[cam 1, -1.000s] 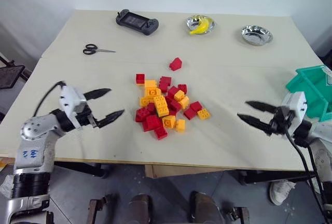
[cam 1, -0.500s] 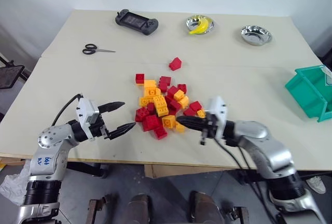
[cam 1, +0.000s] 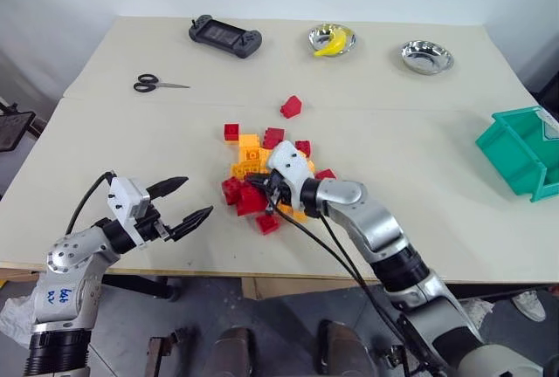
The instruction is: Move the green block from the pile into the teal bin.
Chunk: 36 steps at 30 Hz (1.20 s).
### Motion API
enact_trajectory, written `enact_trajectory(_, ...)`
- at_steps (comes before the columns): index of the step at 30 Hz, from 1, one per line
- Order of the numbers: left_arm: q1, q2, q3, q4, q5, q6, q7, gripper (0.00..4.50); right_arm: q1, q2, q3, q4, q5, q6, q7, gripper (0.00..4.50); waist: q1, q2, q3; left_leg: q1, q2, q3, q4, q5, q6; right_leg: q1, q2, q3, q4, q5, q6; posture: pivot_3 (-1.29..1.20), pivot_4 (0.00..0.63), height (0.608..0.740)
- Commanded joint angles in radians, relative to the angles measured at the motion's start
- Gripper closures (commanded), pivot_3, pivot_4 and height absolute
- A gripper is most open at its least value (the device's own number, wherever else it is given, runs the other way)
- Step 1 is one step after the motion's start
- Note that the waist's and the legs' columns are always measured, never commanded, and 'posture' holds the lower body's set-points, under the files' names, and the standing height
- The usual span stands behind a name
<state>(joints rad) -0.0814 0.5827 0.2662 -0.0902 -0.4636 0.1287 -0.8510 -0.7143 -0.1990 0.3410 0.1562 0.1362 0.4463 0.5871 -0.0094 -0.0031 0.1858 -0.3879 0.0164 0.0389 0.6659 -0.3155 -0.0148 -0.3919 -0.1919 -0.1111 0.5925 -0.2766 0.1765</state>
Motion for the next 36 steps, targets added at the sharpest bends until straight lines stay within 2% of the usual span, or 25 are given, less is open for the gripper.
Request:
enact_trajectory(1,-0.001,-0.004,0.013,-0.035,-0.006,-0.013,0.016,0.00,-0.055,-0.043,-0.087,0.101,-0.022,-0.075,-0.010,4.46,-0.001,0.000,0.000,0.000,0.000,0.000,0.000,0.000,0.000,0.000,0.000,0.000,0.000,0.000,0.000,0.00,0.150,0.740)
enact_trajectory(4,-0.012,-0.005,0.007,-0.026,-0.002,-0.015,0.023,0.00,-0.094,-0.084,-0.125,0.211,-0.025,-0.144,0.032,4.46,-0.004,0.000,0.000,0.000,0.000,0.000,0.000,0.000,0.000,0.000,0.000,0.000,0.000,0.000,0.000,0.00,0.150,0.740)
enact_trajectory(8,-0.036,-0.006,-0.009,-0.008,0.005,-0.016,0.021,0.00,-0.109,-0.083,-0.110,0.275,-0.046,-0.207,0.086,4.46,-0.020,0.000,0.000,0.000,0.000,0.001,-0.001,0.000,0.000,0.000,0.000,0.000,0.000,0.000,0.000,0.00,0.150,0.740)
enact_trajectory(13,-0.052,-0.006,-0.021,-0.003,0.005,-0.014,0.015,0.00,-0.057,-0.081,-0.074,0.167,-0.019,-0.209,0.214,4.46,-0.036,0.000,0.000,0.001,0.001,0.002,-0.002,0.000,0.000,-0.001,0.000,0.000,0.000,0.000,0.000,0.00,0.150,0.740)
enact_trajectory(16,-0.044,0.003,-0.017,0.001,-0.003,-0.015,0.003,0.00,-0.001,-0.122,-0.052,0.041,-0.004,-0.212,0.308,4.46,-0.034,0.000,0.000,0.001,0.001,0.002,-0.002,0.000,0.000,-0.001,0.000,0.000,-0.001,0.000,0.000,0.00,0.150,0.740)
enact_trajectory(19,-0.032,0.013,-0.008,0.006,-0.008,-0.015,-0.015,0.00,0.045,-0.175,-0.073,-0.048,0.024,-0.193,0.370,4.46,-0.026,0.000,0.000,0.001,0.001,0.002,-0.002,0.000,0.000,0.000,0.000,0.000,-0.001,0.000,0.000,0.00,0.150,0.740)
enact_trajectory(23,-0.010,0.039,0.004,0.026,-0.001,-0.031,-0.045,0.00,0.117,-0.317,-0.158,-0.085,0.065,-0.210,0.462,4.46,-0.014,0.000,0.000,0.000,0.001,0.002,-0.001,0.000,0.000,0.000,0.000,0.000,-0.001,0.000,0.000,0.00,0.150,0.740)
enact_trajectory(27,0.000,0.038,0.019,0.035,0.000,-0.078,-0.064,0.00,0.195,-0.458,-0.229,-0.039,0.069,-0.347,0.545,4.46,-0.009,0.000,0.000,0.000,0.000,0.002,-0.001,0.000,0.000,0.000,0.000,0.000,-0.001,0.000,0.000,0.00,0.150,0.740)
enact_trajectory(28,0.003,0.038,0.020,0.033,-0.002,-0.083,-0.071,0.00,0.229,-0.491,-0.277,-0.010,0.099,-0.403,0.588,4.46,-0.008,0.000,0.000,0.000,0.000,0.003,-0.001,0.000,0.000,0.000,0.000,0.000,-0.002,0.000,0.000,0.00,0.150,0.740)
enact_trajectory(30,0.007,0.039,0.019,0.033,-0.006,-0.087,-0.077,0.00,0.275,-0.519,-0.378,0.041,0.189,-0.391,0.623,4.46,-0.003,-0.001,0.000,0.000,0.000,0.003,-0.001,0.000,0.000,0.000,0.000,0.000,-0.002,0.000,0.000,0.00,0.150,0.740)
enact_trajectory(33,0.018,0.047,0.011,0.035,-0.002,-0.092,-0.095,0.00,0.324,-0.554,-0.441,0.108,0.203,-0.433,0.644,3.90,-0.001,-0.001,0.000,0.001,0.001,0.004,-0.001,0.000,0.000,0.000,0.000,0.000,-0.002,0.000,0.000,0.00,0.150,0.740)
enact_trajectory(36,0.022,0.051,-0.001,0.025,0.001,-0.097,-0.115,0.00,0.329,-0.553,-0.463,0.105,0.203,-0.449,0.628,2.89,-0.007,-0.001,0.000,0.001,0.001,0.004,-0.001,0.000,0.000,0.000,0.000,0.000,-0.002,0.000,0.000,0.00,0.150,0.740)
